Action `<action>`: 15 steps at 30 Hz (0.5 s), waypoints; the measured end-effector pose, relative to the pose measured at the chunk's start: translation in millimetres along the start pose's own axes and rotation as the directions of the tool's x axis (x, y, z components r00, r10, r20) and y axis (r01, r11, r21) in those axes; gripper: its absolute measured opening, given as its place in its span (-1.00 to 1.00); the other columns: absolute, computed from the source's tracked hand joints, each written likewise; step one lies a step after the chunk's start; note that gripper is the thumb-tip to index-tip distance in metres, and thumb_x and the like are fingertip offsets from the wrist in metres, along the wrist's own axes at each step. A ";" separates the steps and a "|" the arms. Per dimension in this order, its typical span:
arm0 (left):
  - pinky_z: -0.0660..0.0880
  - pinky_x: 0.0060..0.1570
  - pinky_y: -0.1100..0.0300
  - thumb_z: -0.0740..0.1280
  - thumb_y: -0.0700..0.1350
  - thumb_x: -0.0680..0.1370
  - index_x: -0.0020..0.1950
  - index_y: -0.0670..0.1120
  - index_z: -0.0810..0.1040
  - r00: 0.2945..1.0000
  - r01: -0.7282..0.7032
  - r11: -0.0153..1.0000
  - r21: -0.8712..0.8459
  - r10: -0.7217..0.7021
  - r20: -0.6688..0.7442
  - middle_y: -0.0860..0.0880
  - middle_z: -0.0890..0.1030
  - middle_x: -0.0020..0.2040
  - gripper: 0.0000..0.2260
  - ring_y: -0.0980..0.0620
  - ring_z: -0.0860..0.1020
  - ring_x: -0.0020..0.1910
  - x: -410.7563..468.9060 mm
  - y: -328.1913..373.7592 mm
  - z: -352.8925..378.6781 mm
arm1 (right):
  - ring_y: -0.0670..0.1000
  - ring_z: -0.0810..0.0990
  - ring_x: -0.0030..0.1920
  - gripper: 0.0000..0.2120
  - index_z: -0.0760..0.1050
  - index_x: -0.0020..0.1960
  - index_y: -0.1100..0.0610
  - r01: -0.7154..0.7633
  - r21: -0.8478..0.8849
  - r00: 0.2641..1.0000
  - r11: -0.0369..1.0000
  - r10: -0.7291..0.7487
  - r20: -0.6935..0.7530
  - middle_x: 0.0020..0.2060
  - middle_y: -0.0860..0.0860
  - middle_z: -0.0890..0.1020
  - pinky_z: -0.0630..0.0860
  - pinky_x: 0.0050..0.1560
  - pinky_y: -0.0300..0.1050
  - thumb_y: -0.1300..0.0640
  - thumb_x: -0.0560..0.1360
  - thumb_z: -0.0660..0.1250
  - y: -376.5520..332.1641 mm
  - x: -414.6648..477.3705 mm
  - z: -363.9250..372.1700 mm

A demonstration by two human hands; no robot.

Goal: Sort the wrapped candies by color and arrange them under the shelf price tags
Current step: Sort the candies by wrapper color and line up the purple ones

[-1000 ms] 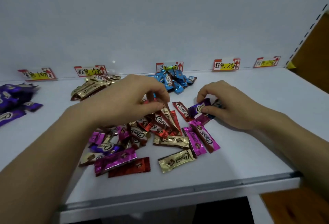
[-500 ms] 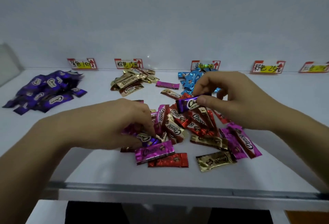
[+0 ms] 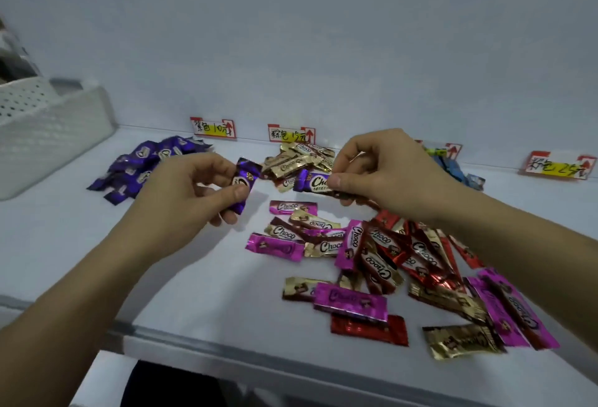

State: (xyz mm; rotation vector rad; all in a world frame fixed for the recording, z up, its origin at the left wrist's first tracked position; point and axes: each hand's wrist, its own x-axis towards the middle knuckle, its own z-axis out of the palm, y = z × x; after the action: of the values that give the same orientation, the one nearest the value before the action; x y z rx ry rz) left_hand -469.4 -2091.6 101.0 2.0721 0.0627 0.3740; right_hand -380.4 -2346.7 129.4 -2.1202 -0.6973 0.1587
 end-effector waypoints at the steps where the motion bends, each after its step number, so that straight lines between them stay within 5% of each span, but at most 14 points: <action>1: 0.58 -0.38 0.28 0.44 -0.26 0.52 -0.07 -0.04 0.62 0.998 0.041 0.999 -0.014 -0.042 -0.038 -0.03 0.67 -0.21 -0.88 0.01 0.67 -0.39 1.6 -7.6 -10.8 | -0.04 0.71 -0.30 -0.93 0.61 -0.08 0.14 0.011 -0.013 1.000 1.000 -0.010 0.022 -0.35 0.01 0.72 0.63 -0.23 -0.18 0.18 0.50 0.49 -5.4 11.3 7.6; 4: 0.60 -0.32 0.28 0.39 -0.36 0.55 -0.03 -0.08 0.64 0.987 0.123 0.992 -0.028 -0.125 -0.105 -0.14 0.69 -0.25 -0.82 0.01 0.66 -0.37 3.1 -28.8 -43.3 | 0.00 0.72 -0.30 -0.94 0.61 -0.10 0.14 0.048 -0.028 0.996 0.998 -0.045 0.076 -0.36 0.01 0.72 0.65 -0.19 -0.08 0.23 0.50 0.48 -20.0 48.2 38.4; 8: 0.63 -0.14 -0.08 0.48 -0.26 0.51 -0.08 -0.10 0.67 0.939 0.213 0.977 0.024 -0.198 -0.283 -0.15 0.68 -0.34 -0.93 -0.01 0.64 -0.41 2.9 -59.9 -74.5 | -0.01 0.73 -0.29 -0.96 0.61 -0.07 0.18 -0.002 0.025 0.983 1.000 -0.003 0.186 -0.33 0.07 0.72 0.60 -0.29 -0.16 0.25 0.51 0.46 -37.3 89.6 86.2; 15: 0.44 -0.24 0.24 0.52 0.04 0.46 -0.21 0.04 0.64 0.868 0.267 0.888 0.375 -0.053 -0.493 0.11 0.62 -0.34 -0.87 0.16 0.58 -0.27 -2.3 -85.9 -80.2 | -0.04 0.70 -0.35 -0.93 0.60 -0.13 0.14 -0.054 -0.008 0.983 0.999 0.054 0.176 -0.34 0.06 0.70 0.46 -0.49 -0.34 0.21 0.52 0.47 -46.0 134.2 142.8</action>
State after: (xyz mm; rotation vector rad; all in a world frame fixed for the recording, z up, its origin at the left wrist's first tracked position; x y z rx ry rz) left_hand -485.4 -1981.1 64.2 2.3399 0.6717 0.8148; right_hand -338.3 -2152.7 96.5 -2.1471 -0.7433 0.3793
